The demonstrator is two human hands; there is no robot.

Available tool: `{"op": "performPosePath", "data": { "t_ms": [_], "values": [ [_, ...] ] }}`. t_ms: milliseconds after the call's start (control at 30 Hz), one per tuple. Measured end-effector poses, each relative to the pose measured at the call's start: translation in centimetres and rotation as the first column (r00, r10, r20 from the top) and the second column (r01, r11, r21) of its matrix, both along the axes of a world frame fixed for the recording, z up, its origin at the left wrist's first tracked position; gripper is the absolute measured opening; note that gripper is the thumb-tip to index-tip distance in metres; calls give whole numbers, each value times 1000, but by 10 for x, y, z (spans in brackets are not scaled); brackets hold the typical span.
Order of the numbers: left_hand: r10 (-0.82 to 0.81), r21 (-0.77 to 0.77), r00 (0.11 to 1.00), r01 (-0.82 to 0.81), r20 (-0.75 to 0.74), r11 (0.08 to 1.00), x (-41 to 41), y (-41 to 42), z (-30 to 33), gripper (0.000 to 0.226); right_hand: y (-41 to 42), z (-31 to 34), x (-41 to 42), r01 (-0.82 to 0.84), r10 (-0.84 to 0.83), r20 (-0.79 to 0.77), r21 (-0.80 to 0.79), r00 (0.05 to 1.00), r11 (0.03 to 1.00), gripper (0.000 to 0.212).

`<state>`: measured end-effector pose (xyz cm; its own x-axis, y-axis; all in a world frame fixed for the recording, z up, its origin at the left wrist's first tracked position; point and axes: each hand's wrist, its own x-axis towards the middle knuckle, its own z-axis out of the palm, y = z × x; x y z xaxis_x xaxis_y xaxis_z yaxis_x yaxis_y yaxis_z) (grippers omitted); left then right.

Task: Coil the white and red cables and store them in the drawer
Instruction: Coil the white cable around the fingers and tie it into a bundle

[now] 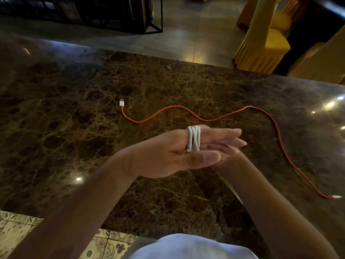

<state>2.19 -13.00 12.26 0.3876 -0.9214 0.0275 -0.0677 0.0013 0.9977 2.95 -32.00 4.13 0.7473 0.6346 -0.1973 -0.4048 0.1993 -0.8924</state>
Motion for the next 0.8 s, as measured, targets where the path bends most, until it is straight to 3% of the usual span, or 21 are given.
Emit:
{"op": "performPosePath", "data": {
  "t_ms": [67,133,267,367,467,600,633,700,800],
  "values": [
    [29,-18,1000,-30,-12,999,0,-3,-3,64,2,-15,-6,114,-116,-21,-60,993,992,67],
    [66,-49,997,-68,-37,996,2,-6,-8,67,9,-16,-13,83,-83,11,-9,997,997,41],
    [169,-153,969,-197,-180,968,9,-6,-13,69,20,-10,-27,27,-25,-21,141,999,990,38],
    [221,-154,957,-251,-189,956,15,-4,-20,69,17,-4,-39,77,-71,69,-84,995,994,44],
    [275,-132,949,-296,-157,946,18,-2,-32,86,10,12,-49,123,-43,223,-355,974,927,43],
    [405,-63,914,-406,-31,912,26,4,-41,82,4,37,-63,139,218,392,-703,894,697,22],
    [429,-30,903,-428,20,903,29,6,-44,81,3,45,-65,163,267,426,-739,864,653,18],
    [404,32,910,-409,89,912,31,10,-49,83,-2,64,-68,230,261,502,-719,825,656,13],
    [250,113,966,-256,61,960,22,13,-52,87,-12,89,-62,368,198,619,-661,760,654,12]
  ]
}}
